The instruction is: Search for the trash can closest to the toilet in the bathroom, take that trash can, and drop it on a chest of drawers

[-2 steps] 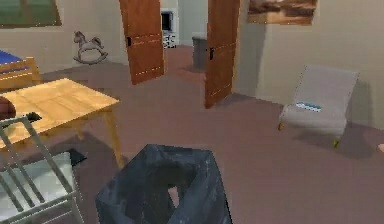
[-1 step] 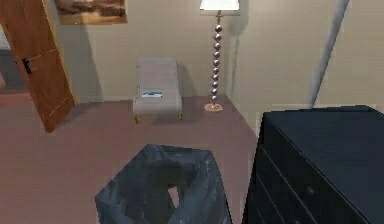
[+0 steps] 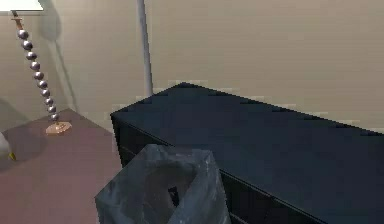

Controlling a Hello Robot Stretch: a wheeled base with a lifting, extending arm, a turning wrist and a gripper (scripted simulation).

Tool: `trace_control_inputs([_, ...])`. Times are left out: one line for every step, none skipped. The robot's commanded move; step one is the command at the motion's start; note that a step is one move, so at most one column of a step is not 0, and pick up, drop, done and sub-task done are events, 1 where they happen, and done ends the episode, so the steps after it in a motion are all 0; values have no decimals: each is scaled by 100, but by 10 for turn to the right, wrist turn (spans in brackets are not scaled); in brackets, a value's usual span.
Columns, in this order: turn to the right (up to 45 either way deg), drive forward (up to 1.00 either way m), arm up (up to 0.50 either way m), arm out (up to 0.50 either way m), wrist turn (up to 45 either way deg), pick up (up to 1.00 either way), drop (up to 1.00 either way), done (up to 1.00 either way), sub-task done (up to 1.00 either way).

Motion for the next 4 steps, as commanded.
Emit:
trace_control_inputs([180, 0, 0, 0, 0, 0, 0, 0, 0])
trace_control_inputs([0, 15, 0, 0, 0, 0, 0, 0, 0])
trace_control_inputs([-450, 0, 0, 0, 0, 0, 0, 0, 0])
trace_control_inputs([-450, 0, 0, 0, 0, 0, 0, 0, 0])
